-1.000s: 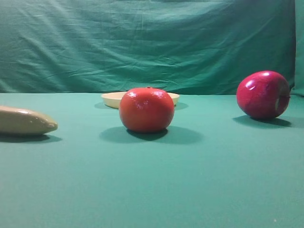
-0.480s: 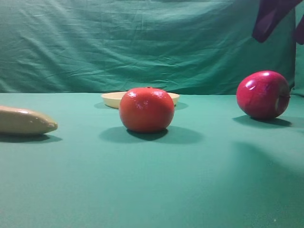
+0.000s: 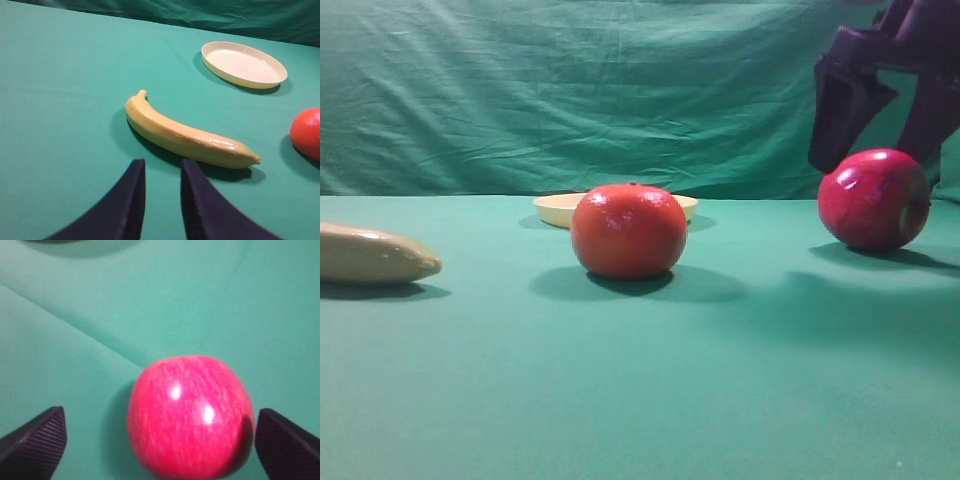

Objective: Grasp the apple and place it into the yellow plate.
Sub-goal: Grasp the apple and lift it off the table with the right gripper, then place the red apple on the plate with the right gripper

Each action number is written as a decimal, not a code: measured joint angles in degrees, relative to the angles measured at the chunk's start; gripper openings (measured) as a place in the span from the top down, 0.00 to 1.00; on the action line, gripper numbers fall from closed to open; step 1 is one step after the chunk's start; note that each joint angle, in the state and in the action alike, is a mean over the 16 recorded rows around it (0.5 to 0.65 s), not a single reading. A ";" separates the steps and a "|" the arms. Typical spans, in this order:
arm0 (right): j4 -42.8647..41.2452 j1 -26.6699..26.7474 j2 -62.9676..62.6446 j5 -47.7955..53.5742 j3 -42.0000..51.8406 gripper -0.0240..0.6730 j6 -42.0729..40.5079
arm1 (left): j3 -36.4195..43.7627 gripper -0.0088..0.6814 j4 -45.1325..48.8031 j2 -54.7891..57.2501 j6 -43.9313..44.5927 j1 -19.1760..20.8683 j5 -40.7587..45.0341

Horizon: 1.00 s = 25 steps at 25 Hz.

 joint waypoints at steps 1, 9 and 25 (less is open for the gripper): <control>-0.09 0.00 0.62 -0.35 -0.04 0.06 0.00 | 0.00 0.76 0.00 0.00 0.00 0.00 0.00; -0.01 0.00 3.28 -1.32 -2.67 0.17 0.00 | 0.00 0.76 0.00 0.00 0.00 0.00 0.00; 4.24 4.72 8.33 2.34 -26.92 0.23 -0.03 | 0.00 0.76 0.00 0.00 0.00 0.00 0.00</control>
